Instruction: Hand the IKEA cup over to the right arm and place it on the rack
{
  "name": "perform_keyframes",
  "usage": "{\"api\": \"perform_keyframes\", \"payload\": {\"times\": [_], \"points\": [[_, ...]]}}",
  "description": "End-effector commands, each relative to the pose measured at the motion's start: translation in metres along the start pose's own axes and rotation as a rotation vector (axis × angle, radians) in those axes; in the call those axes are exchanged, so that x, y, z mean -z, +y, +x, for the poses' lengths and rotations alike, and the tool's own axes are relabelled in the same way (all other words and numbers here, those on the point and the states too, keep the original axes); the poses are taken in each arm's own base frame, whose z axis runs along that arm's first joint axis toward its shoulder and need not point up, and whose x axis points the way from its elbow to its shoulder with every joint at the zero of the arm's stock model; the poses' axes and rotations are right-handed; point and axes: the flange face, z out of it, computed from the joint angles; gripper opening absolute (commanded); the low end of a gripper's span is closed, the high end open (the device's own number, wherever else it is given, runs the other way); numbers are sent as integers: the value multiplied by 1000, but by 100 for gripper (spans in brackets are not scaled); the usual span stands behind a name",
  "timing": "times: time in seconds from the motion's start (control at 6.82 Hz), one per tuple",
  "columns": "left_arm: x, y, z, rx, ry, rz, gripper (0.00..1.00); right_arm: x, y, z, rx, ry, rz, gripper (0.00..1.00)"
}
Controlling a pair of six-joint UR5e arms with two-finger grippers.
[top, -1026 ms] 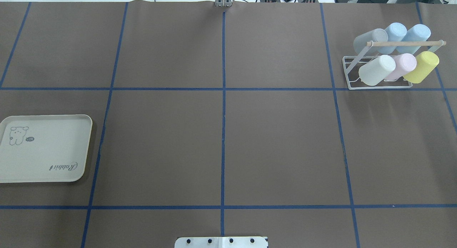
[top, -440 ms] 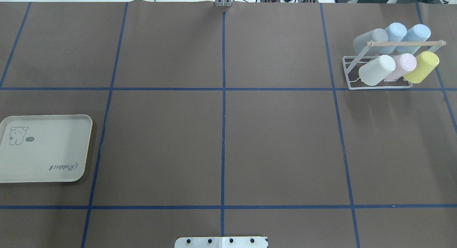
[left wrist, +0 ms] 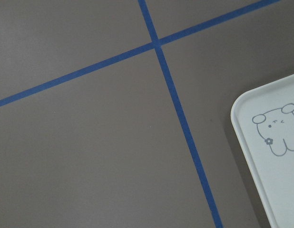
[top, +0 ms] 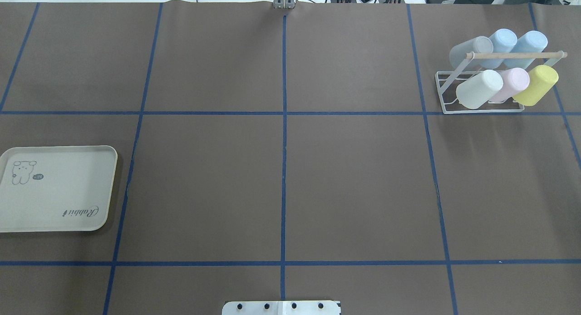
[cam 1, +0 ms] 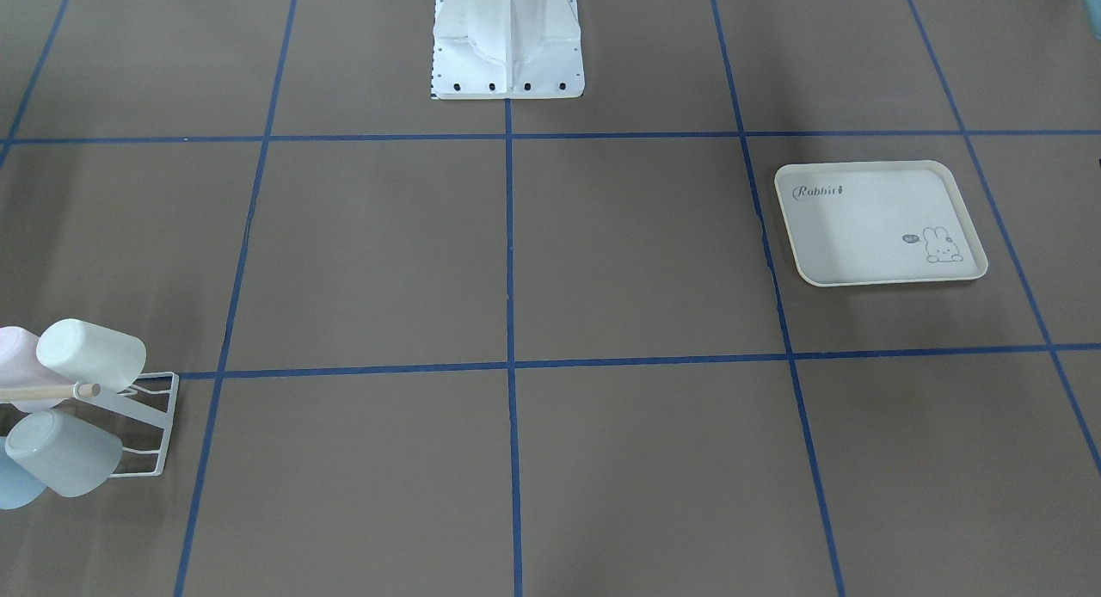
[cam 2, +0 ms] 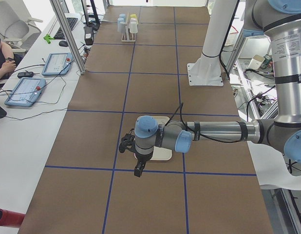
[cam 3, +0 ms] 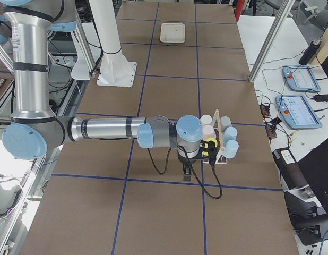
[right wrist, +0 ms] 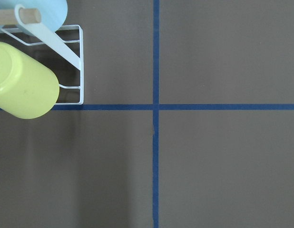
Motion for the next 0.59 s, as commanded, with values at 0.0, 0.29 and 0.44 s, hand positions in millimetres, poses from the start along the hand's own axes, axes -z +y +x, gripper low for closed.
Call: {"api": "perform_keyframes", "payload": {"times": [0.0,0.29,0.44], "points": [[21,-46,9,40,1,-21,100,1,0,-1,1,-2,1,100],[34,-48,0,81,44,0,100,0,0,0,-4,-3,-5,100],[39,-45,-1,94,106,22,100,0,1,0,-6,-4,-6,100]]}}
